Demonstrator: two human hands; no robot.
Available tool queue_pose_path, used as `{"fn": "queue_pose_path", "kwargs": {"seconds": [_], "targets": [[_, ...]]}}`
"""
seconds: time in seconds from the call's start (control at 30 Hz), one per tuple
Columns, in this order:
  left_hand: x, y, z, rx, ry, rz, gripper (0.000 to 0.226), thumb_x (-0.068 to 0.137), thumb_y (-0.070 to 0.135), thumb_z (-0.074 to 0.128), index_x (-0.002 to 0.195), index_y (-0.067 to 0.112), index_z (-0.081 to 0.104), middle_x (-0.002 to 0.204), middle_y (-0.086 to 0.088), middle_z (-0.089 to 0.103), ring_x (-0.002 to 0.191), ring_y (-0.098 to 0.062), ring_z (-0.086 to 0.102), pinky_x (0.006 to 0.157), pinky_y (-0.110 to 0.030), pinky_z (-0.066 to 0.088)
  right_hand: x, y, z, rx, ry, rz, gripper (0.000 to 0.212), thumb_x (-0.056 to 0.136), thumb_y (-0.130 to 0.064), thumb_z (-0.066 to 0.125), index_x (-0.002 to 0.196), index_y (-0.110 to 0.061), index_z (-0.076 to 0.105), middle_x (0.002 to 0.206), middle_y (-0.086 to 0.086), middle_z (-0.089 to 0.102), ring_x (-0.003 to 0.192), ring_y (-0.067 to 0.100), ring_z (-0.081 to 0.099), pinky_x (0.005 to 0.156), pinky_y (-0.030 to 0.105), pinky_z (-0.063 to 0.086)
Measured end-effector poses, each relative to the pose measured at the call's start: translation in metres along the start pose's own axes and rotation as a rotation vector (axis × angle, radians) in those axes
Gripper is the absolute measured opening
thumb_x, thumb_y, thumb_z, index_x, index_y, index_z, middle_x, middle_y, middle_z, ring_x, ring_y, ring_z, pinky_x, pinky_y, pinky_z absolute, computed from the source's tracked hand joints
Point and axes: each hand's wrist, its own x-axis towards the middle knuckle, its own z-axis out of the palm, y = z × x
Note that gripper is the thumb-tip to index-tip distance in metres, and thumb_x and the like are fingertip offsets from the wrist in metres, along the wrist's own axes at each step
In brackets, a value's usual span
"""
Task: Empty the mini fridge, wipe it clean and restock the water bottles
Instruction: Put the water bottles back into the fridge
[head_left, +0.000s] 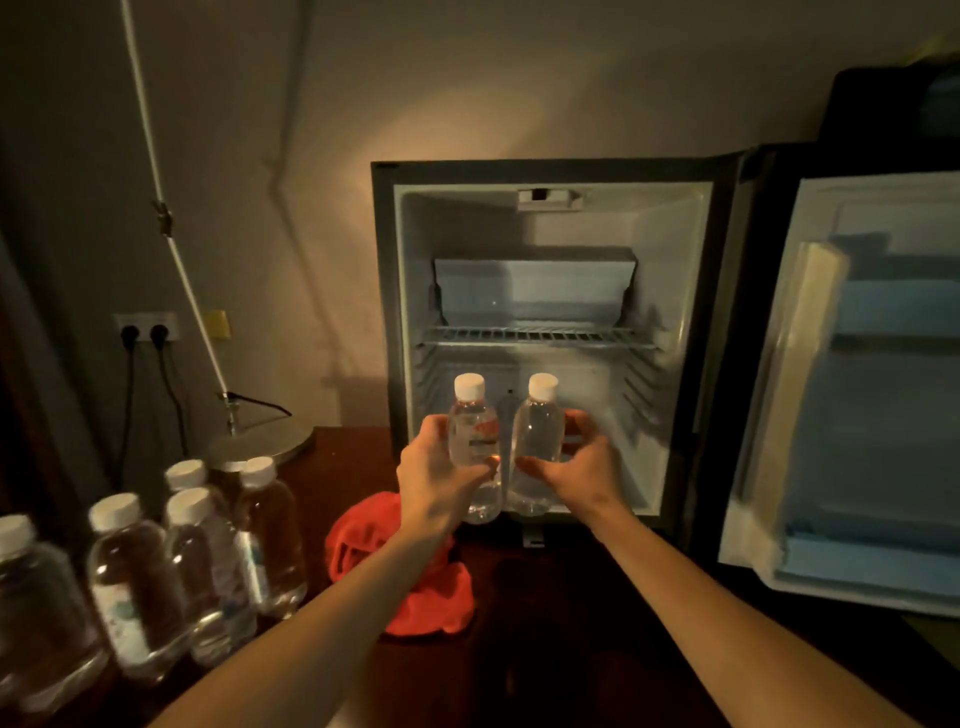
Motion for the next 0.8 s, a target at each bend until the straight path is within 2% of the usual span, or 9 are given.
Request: {"fn": "queue_pose_path", "kwargs": {"seconds": [0.1, 0.2, 0.3, 0.4, 0.47, 0.6, 0.7, 0.8], "targets": [[0.028, -0.012, 0.029, -0.027, -0.028, -0.036, 0.052, 0.061, 0.027, 0.090, 0.100, 0.022, 0.056, 0.093, 0.004, 0.068, 0.086, -0.012, 0.065, 0.076, -0.032, 0.054, 0.028, 0.017, 0.009, 0.001, 0.008, -0.003, 0.061, 0.056, -0.018, 0.094, 0.101, -0.030, 0.055, 0.092, -0.021, 0.059, 0.085, -0.006, 0.056, 0.067, 0.005, 0.041], [0.052, -0.027, 0.053, -0.052, -0.035, -0.080, 0.051, 0.061, 0.027, 0.090, 0.099, 0.025, 0.057, 0.092, 0.009, 0.067, 0.088, -0.012, 0.066, 0.076, -0.031, 0.055, 0.058, 0.039, 0.026, 0.000, 0.030, -0.005, 0.060, 0.054, -0.020, 0.094, 0.099, -0.031, 0.056, 0.091, -0.017, 0.063, 0.084, 0.000, 0.061, 0.070, 0.012, 0.047], [0.072, -0.038, 0.067, -0.063, -0.026, -0.095, 0.051, 0.067, 0.029, 0.088, 0.109, 0.028, 0.059, 0.088, 0.013, 0.061, 0.079, -0.006, 0.059, 0.069, -0.021, 0.047, 0.082, 0.054, 0.041, 0.012, 0.000, 0.025, 0.057, 0.057, -0.023, 0.092, 0.104, -0.028, 0.059, 0.093, -0.009, 0.069, 0.085, 0.008, 0.066, 0.071, 0.022, 0.053], [0.091, -0.048, 0.081, -0.037, -0.020, -0.125, 0.049, 0.074, 0.028, 0.084, 0.116, 0.024, 0.059, 0.099, 0.005, 0.067, 0.083, -0.006, 0.057, 0.069, -0.020, 0.048, 0.098, 0.067, 0.052, 0.051, -0.016, -0.021, 0.044, 0.066, -0.010, 0.086, 0.098, -0.025, 0.061, 0.084, -0.015, 0.065, 0.077, -0.004, 0.061, 0.059, 0.007, 0.046], [0.101, -0.055, 0.090, -0.020, -0.009, -0.140, 0.048, 0.077, 0.027, 0.082, 0.119, 0.022, 0.060, 0.107, 0.000, 0.069, 0.092, -0.013, 0.064, 0.069, -0.019, 0.045, 0.108, 0.077, 0.059, 0.066, -0.010, -0.061, 0.038, 0.068, -0.003, 0.084, 0.096, -0.017, 0.063, 0.081, -0.015, 0.063, 0.070, -0.006, 0.059, 0.056, 0.006, 0.044], [0.115, -0.065, 0.108, 0.010, 0.015, -0.122, 0.037, 0.083, 0.024, 0.077, 0.116, 0.017, 0.062, 0.108, -0.006, 0.071, 0.102, -0.024, 0.066, 0.076, -0.025, 0.044, 0.126, 0.090, 0.073, 0.071, 0.009, -0.096, 0.020, 0.072, -0.010, 0.082, 0.087, -0.015, 0.069, 0.074, -0.005, 0.070, 0.069, 0.001, 0.067, 0.056, 0.016, 0.051], [0.124, -0.070, 0.118, 0.004, 0.021, -0.127, 0.034, 0.086, 0.028, 0.071, 0.116, 0.015, 0.062, 0.109, -0.007, 0.070, 0.104, -0.025, 0.065, 0.076, -0.020, 0.039, 0.138, 0.098, 0.080, 0.097, -0.003, -0.084, 0.021, 0.076, -0.011, 0.080, 0.087, -0.022, 0.067, 0.076, -0.004, 0.071, 0.070, 0.003, 0.068, 0.061, 0.024, 0.054], [0.130, -0.075, 0.121, -0.059, 0.010, -0.145, 0.032, 0.087, 0.026, 0.071, 0.116, 0.019, 0.059, 0.108, -0.004, 0.069, 0.103, -0.022, 0.064, 0.077, -0.019, 0.039, 0.149, 0.106, 0.087, 0.103, -0.048, -0.089, 0.025, 0.077, -0.017, 0.081, 0.097, -0.024, 0.067, 0.088, -0.004, 0.074, 0.082, 0.006, 0.070, 0.069, 0.025, 0.056]]}}
